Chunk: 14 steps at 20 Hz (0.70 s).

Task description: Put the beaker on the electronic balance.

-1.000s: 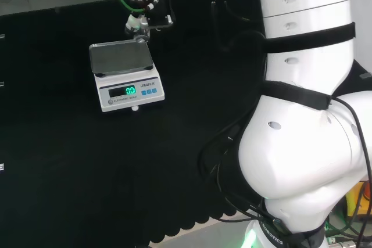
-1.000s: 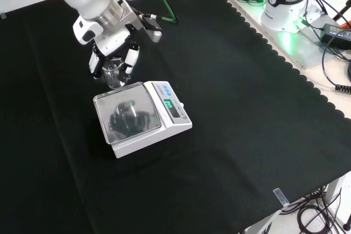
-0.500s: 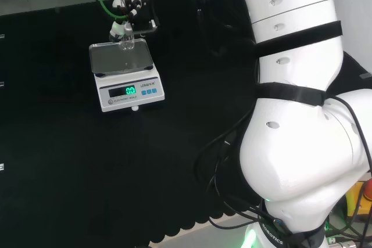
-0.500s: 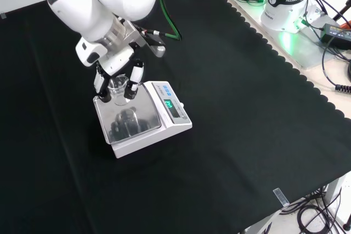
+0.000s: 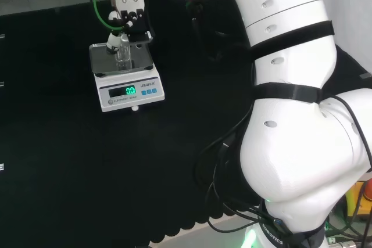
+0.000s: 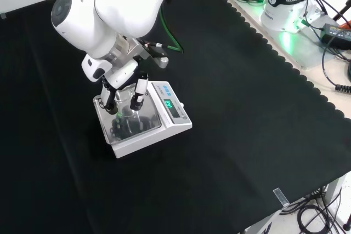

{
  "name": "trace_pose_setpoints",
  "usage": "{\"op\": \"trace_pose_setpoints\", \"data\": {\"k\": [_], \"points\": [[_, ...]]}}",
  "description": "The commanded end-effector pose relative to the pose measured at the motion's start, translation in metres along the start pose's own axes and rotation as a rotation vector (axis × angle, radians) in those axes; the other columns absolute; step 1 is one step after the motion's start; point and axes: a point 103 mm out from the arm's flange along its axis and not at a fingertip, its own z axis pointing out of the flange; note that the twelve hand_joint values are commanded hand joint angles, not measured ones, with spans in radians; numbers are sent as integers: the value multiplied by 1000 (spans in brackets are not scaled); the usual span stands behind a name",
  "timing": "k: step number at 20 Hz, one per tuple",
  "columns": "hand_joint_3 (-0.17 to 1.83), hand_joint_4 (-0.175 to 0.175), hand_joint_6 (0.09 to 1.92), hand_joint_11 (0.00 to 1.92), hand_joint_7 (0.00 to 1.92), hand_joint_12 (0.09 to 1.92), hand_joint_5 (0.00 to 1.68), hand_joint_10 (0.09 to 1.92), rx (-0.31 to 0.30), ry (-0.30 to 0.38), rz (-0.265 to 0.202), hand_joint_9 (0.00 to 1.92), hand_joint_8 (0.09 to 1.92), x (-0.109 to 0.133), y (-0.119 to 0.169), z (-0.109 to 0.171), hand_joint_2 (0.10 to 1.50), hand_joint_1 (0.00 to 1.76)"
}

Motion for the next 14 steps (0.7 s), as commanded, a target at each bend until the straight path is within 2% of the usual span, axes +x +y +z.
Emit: {"op": "trace_pose_setpoints", "data": {"k": [1, 3, 6, 8, 11, 14], "points": [[-175, -175, 796, 1300, 762, 939, 350, 717, 13, -24, -9, 1100, 1022, 0, -1, 4, 1188, 1158], [-175, -175, 640, 1177, 652, 999, 302, 775, 11, -41, -18, 962, 1033, 0, -4, 0, 1170, 1113], [-175, -175, 298, 764, 257, 1244, 223, 871, -1, -87, -18, 488, 945, 0, -15, -13, 1080, 977], [-175, -175, 162, 598, 72, 1335, 187, 922, -2, -119, -17, 243, 881, 0, -24, -26, 1024, 913], [-175, -175, 87, 401, 7, 1414, 141, 854, -17, -146, -15, 44, 545, 2, -37, -44, 954, 841], [-175, -175, 87, 288, 0, 1472, 113, 681, -18, -149, -19, 4, 305, 4, -47, -58, 915, 791]]}}
